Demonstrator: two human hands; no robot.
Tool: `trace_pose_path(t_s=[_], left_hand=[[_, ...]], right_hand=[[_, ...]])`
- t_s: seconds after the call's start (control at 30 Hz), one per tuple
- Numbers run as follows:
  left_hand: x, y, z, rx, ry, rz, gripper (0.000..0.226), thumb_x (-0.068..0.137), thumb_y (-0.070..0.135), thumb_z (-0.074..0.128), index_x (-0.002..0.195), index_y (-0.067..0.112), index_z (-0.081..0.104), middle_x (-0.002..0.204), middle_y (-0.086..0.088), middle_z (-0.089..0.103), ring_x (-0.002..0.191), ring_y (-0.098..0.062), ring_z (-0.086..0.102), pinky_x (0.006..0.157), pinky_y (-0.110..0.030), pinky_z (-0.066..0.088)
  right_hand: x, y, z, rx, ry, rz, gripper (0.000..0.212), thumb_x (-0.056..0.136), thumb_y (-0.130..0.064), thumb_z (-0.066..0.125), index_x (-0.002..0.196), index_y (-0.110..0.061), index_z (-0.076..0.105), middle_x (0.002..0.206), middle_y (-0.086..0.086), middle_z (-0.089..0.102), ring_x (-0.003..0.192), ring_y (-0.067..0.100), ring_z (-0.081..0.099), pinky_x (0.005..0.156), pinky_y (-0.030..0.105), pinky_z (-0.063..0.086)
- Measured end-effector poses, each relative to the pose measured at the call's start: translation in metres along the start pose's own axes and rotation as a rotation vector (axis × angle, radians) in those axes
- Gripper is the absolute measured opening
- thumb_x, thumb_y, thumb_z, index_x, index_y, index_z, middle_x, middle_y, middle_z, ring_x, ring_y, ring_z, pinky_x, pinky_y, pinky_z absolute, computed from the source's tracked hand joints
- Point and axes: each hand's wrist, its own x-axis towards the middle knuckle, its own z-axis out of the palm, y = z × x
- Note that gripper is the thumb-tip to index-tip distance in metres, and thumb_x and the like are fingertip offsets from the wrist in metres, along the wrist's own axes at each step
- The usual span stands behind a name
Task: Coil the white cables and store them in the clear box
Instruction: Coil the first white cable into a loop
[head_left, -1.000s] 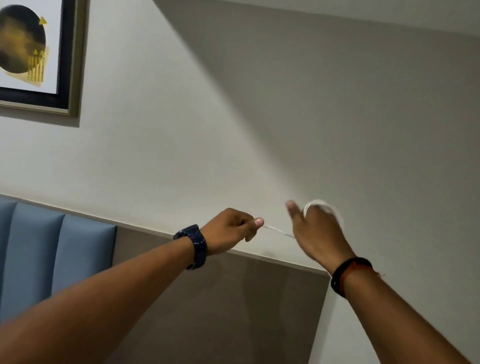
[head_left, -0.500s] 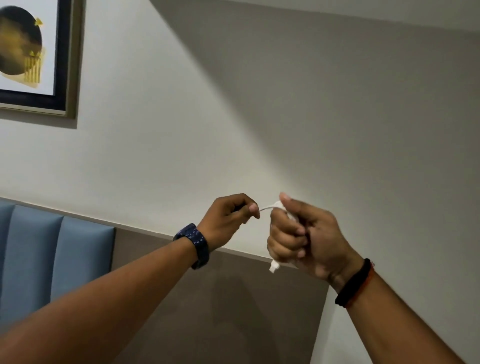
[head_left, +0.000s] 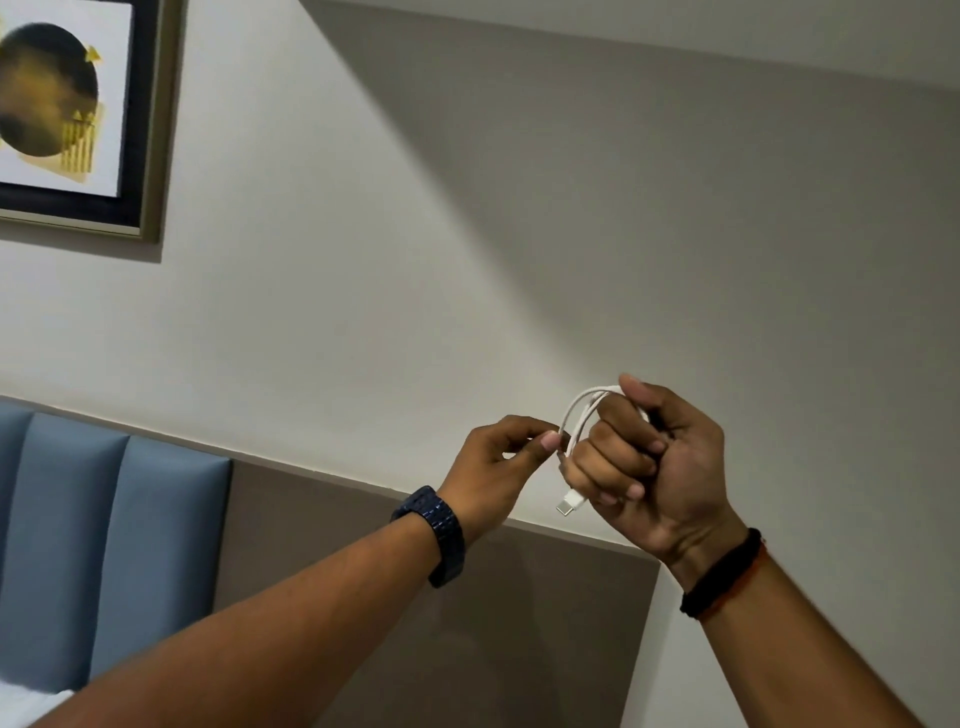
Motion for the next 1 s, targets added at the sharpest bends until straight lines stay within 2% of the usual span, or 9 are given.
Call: trace_pose_path(t_s=[0.07,0.23,0.37,0.53,0.63,0.7,0.83,1.0], left_hand=[[-0.001,0.004,0.005,-0.049,-0.037,-0.014,0.018,0.093,0.016,0.054,0.088,0.018,0.071,0.084,0.000,0.068,0.076,-0.010,0.060,0.070,-0.023,0.051],[-0.002,0.012,0.012,-0.127,-0.045,-0.026,0.016,0.093,0.009,0.055,0.094,0.009,0.071,0.084,-0.007,0.070,0.077,-0.016,0.066,0.073,-0.029,0.057],[0.000,0.014,0.007,-0.306,-0.016,-0.099,0.012,0.085,0.002,0.064,0.088,0.008,0.074,0.073,-0.004,0.075,0.068,-0.014,0.070,0.064,-0.022,0.057],[0.002,0.015,0.000,-0.437,-0.117,-0.228,0.012,0.086,0.012,0.064,0.090,0.009,0.075,0.085,-0.012,0.076,0.082,-0.024,0.073,0.071,-0.026,0.058],[0.003,0.016,-0.004,-0.417,-0.190,-0.212,0.025,0.075,0.025,0.073,0.094,0.009,0.075,0.088,-0.010,0.076,0.087,-0.022,0.072,0.077,-0.028,0.058],[0.005,0.016,-0.005,-0.383,-0.191,-0.212,0.035,0.068,0.027,0.075,0.097,0.008,0.074,0.093,-0.013,0.075,0.090,-0.025,0.071,0.080,-0.030,0.058],[0.009,0.015,-0.012,-0.344,-0.212,-0.209,0.022,0.075,0.010,0.076,0.097,0.006,0.074,0.097,-0.016,0.074,0.091,-0.025,0.071,0.081,-0.031,0.058],[0.011,0.016,-0.020,-0.248,-0.286,-0.180,0.025,0.076,0.001,0.073,0.099,0.008,0.073,0.095,-0.012,0.075,0.091,-0.022,0.071,0.079,-0.029,0.057]], right_hand=[[0.000,0.001,-0.001,0.001,-0.010,0.002,0.047,0.089,-0.029,0.032,0.044,-0.018,0.020,0.035,-0.001,0.013,0.030,0.017,0.016,0.039,0.022,0.030],[0.000,0.001,-0.005,0.005,-0.016,-0.002,0.047,0.088,-0.029,0.032,0.044,-0.018,0.020,0.035,-0.001,0.013,0.029,0.017,0.016,0.039,0.023,0.028],[-0.002,0.002,-0.011,-0.005,0.000,0.009,0.047,0.089,-0.028,0.031,0.044,-0.019,0.020,0.034,-0.001,0.014,0.029,0.017,0.015,0.037,0.021,0.030],[-0.004,0.004,-0.018,-0.016,0.028,0.014,0.048,0.090,-0.028,0.031,0.045,-0.018,0.021,0.035,0.000,0.014,0.029,0.017,0.015,0.038,0.020,0.032],[-0.003,0.005,-0.020,-0.015,0.011,0.022,0.048,0.090,-0.028,0.031,0.045,-0.018,0.021,0.035,0.000,0.015,0.029,0.017,0.016,0.038,0.022,0.030],[-0.003,0.006,-0.021,-0.014,-0.001,0.030,0.047,0.090,-0.029,0.032,0.045,-0.017,0.022,0.035,0.000,0.016,0.029,0.017,0.017,0.039,0.021,0.032],[-0.003,0.009,-0.022,-0.001,-0.019,0.040,0.046,0.088,-0.030,0.033,0.045,-0.018,0.022,0.035,-0.001,0.017,0.029,0.017,0.018,0.040,0.021,0.031],[0.000,0.010,-0.023,0.019,-0.081,0.069,0.041,0.080,-0.030,0.043,0.046,-0.018,0.023,0.036,-0.002,0.017,0.030,0.016,0.017,0.040,0.023,0.028]])
